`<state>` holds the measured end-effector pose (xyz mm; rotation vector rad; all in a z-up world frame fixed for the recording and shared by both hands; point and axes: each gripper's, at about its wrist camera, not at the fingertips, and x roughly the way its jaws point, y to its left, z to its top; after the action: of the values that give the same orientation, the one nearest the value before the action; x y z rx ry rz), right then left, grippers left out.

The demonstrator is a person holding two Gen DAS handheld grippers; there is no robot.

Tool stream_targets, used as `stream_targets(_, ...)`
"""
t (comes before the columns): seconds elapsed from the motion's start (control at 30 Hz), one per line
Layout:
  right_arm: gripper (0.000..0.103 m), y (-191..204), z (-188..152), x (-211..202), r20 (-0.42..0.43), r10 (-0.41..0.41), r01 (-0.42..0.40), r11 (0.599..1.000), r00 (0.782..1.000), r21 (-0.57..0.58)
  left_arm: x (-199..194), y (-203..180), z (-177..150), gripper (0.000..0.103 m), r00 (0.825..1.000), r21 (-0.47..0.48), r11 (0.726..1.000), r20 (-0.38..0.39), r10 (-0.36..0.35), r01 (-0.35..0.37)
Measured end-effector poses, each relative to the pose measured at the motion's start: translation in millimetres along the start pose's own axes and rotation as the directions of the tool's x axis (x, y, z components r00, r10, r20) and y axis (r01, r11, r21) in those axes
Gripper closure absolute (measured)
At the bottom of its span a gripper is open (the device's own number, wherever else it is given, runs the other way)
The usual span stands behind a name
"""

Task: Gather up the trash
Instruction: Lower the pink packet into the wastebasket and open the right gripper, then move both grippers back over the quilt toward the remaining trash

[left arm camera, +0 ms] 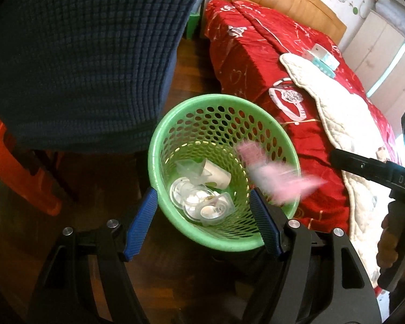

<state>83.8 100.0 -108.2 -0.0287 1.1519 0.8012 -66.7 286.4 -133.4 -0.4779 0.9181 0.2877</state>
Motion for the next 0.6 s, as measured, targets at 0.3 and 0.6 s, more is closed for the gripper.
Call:
stream_targets(0.3, 0.019, -30, -15, -44, 0.055, -0.046, 0.044, 0.999, 0.997, 0.026, 0, -28, 4, 0.033, 0.999, 0.05, 0.998, 0.005, -0.034, 0.034)
stream_targets(0.6, 0.017, -110, -39, -107, 0.119, -0.189, 0.171, 0.974, 0.975, 0.148, 5, -86, 11, 0.032, 0.995, 0.147, 0.984, -0.008, -0.1, 0.101)
